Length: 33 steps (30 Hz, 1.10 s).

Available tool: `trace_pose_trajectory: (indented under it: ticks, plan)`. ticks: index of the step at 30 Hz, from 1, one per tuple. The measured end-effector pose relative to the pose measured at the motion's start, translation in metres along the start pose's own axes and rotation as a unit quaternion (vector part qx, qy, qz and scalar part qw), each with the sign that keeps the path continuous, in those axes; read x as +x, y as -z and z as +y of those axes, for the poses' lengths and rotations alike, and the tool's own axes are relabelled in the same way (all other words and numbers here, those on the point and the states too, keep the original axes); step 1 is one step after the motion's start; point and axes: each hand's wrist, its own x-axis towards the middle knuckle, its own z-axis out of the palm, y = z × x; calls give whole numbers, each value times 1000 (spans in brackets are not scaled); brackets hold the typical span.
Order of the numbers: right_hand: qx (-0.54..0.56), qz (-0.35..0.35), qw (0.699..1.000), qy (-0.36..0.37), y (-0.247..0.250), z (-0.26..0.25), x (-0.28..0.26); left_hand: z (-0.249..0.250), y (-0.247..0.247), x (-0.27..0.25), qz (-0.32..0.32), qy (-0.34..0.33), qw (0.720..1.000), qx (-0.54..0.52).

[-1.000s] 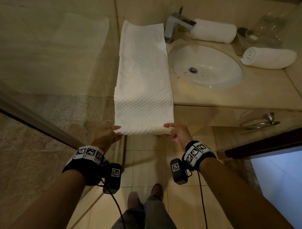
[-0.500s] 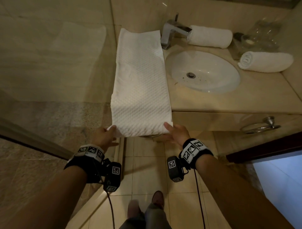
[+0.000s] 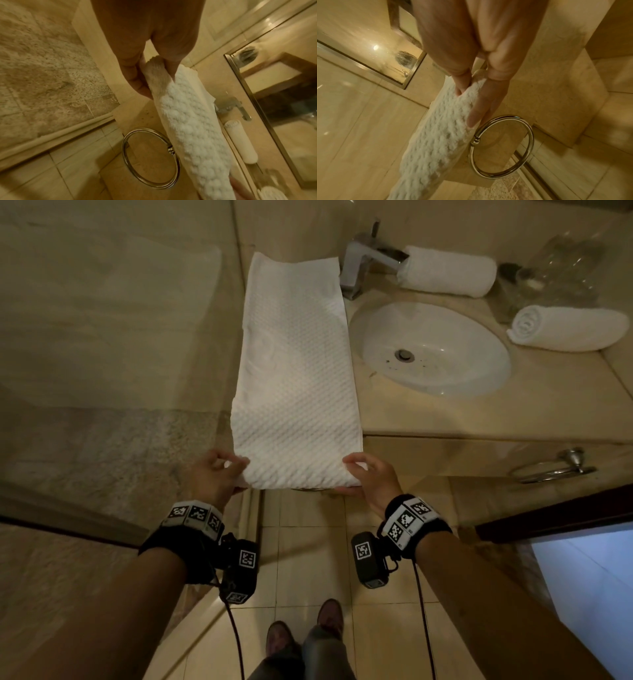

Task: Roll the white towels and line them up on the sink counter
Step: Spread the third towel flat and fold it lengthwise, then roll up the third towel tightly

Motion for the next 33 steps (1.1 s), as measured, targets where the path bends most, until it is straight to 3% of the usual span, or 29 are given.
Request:
trace_pose_trajectory:
  ticks: [3,6,8,12,17,22,26,29,33]
  plan:
    - [26,-10,999,-36,3,-9,0,6,1,1,2,24,999,-28]
    - [51,-45,994,-86,8,-17,1,10,5,4,-44,92,992,-81]
    - [25,-50,995,-88,9,-19,1,12,6,4,-85,114,985,-96]
    - [-4,-53,997,-60,8,-20,-2,16,3,2,-100,115,983,-107]
    - [-28,-57,997,-51,5,-23,-3,13,2,6,-55,89,989,-105]
    - [-90,-20,994,-56,-1,-34,4,18,-2,21,2,84,996,34]
    - [-176,-8,984,-25,1,-44,17,27,0,31,-2,123,992,26]
    - [-160,-10,987,-15,1,-46,25,32,-1,33,8,128,992,-4]
    - [-105,46,993,7,-9,-58,23,38,-7,29,45,90,995,-9]
